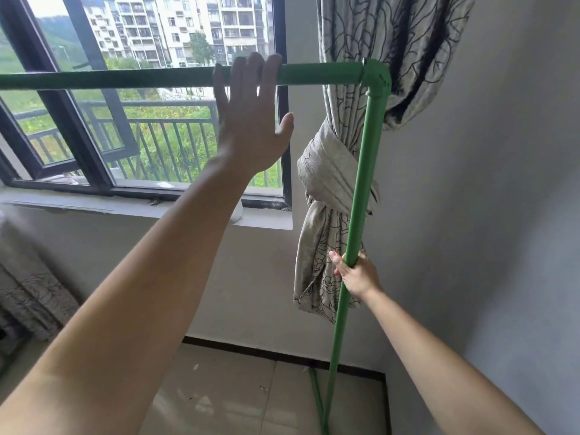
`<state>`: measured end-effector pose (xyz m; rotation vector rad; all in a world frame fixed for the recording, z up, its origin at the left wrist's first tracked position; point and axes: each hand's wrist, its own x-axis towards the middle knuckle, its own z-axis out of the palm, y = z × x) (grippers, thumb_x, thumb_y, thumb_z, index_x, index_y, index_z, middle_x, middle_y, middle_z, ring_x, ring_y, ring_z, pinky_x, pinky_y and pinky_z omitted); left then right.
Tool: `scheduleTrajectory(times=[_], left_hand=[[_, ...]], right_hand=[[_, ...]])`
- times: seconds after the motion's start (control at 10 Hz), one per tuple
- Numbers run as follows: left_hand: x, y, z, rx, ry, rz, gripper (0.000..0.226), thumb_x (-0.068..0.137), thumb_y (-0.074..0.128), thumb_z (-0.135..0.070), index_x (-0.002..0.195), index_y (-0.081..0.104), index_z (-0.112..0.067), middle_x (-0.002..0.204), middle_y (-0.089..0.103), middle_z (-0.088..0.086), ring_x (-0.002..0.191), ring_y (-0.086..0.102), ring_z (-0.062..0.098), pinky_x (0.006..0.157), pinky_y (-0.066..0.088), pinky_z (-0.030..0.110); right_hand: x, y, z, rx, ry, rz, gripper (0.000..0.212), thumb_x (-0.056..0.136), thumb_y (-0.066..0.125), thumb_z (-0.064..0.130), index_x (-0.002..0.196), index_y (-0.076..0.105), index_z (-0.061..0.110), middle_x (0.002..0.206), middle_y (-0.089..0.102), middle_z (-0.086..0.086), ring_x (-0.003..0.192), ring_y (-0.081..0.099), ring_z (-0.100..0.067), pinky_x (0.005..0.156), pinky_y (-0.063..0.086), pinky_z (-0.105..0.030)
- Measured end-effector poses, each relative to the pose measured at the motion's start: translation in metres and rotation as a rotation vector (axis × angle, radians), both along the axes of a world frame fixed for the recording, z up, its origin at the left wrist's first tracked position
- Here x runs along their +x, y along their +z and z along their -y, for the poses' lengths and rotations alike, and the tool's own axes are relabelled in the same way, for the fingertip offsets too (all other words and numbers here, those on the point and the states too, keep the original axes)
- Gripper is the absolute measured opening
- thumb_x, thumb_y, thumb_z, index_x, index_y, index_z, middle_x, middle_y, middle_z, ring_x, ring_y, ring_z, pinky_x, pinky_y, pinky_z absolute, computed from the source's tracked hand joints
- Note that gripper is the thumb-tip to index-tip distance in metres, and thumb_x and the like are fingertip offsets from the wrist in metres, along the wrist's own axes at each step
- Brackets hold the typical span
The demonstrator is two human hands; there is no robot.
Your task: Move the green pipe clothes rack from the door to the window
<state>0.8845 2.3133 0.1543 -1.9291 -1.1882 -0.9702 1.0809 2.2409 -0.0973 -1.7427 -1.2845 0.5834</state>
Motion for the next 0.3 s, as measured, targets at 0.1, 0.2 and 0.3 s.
scheduleTrajectory(times=[0.1,0.2,0.3], left_hand=[[-0.009,0.003,0.009,-0.026,-0.088,-0.016,0.077,0.087,0.052,-0.048,0.148,0.028,-0.009,0.150,0.038,0.016,0.141,0.030,0.035,0.118,0.015,0.057],[-0.019,-0.006,0.025,-0.022,-0.192,0.069,0.072,0.090,0.050,-0.044,0.149,0.030,-0.008,0.154,0.032,0.020,0.144,0.026,0.036,0.118,0.021,0.052],[-0.033,-0.057,0.049,-0.144,-0.248,0.196,0.062,0.093,0.046,-0.044,0.144,0.037,-0.010,0.148,0.043,0.018,0.136,0.039,0.034,0.111,0.033,0.051]], right_hand=[[0.004,0.015,0.018,-0.070,0.020,0.161,0.034,0.085,0.062,0.047,0.096,0.055,0.015,0.082,0.061,-0.001,0.075,0.059,-0.023,0.058,0.043,-0.025],[0.003,0.055,0.037,0.147,-0.014,0.085,0.038,0.079,0.068,0.043,0.105,0.049,0.023,0.098,0.062,-0.003,0.088,0.063,-0.020,0.066,0.048,-0.021],[-0.001,0.114,0.061,0.449,0.030,-0.089,0.043,0.083,0.066,0.038,0.120,0.051,0.023,0.110,0.062,0.002,0.100,0.062,-0.013,0.087,0.053,-0.028]])
